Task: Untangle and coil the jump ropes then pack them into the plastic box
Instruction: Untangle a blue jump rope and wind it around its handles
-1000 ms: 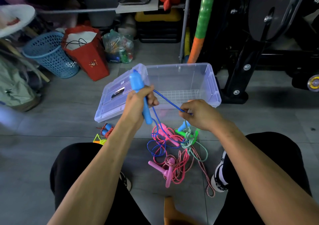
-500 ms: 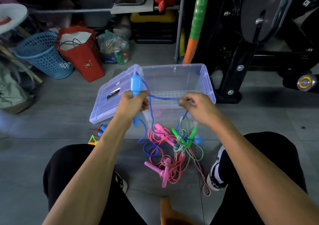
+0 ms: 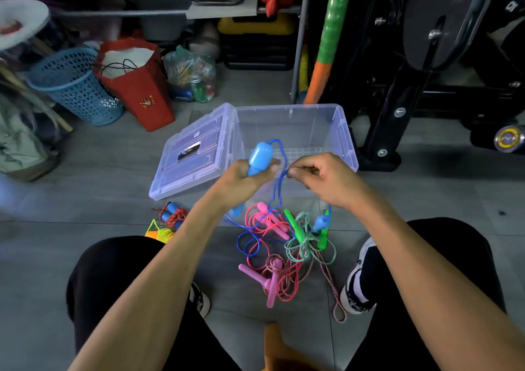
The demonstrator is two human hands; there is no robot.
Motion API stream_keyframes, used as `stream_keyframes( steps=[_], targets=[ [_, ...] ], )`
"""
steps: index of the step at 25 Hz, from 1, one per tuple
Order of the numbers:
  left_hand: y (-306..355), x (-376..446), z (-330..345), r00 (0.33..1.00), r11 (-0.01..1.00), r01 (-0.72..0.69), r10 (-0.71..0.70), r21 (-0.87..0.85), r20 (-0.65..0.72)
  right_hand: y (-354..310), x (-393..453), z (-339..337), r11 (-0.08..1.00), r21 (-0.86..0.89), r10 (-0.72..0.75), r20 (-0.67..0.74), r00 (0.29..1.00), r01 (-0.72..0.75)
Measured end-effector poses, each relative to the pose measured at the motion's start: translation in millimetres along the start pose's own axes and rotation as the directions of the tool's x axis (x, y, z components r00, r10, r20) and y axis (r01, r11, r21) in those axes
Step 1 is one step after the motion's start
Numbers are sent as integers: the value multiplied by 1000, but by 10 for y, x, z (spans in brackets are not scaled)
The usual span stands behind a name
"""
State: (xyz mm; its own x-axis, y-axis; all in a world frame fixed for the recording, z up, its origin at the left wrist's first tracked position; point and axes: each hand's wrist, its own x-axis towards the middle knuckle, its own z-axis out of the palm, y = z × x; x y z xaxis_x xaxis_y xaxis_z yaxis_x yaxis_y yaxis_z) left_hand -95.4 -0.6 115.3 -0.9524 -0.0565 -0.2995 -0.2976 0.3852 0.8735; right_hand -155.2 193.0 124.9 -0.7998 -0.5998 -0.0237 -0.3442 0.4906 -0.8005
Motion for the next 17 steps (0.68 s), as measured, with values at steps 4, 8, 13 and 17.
stream_keyframes(
  steps=[4,8,13,17],
  targets=[
    [152,-43,102,992,970,-75,49,-233,-117,-10,-3,37,999,30,32,-4,999,-32],
    [150,16,-299,861,837,-131,-169,-531,-479,148,-35,-54,943,-296,173,54,983,-150],
    [-102,70,-131,937,977,184,-142,105,-321,105,-4,-4,944,135,308,-22,951,-302],
    [-97,39,58,959,977,93,-35,194,-281,-24,44,31,775,545,414,-53,909,-321]
  ],
)
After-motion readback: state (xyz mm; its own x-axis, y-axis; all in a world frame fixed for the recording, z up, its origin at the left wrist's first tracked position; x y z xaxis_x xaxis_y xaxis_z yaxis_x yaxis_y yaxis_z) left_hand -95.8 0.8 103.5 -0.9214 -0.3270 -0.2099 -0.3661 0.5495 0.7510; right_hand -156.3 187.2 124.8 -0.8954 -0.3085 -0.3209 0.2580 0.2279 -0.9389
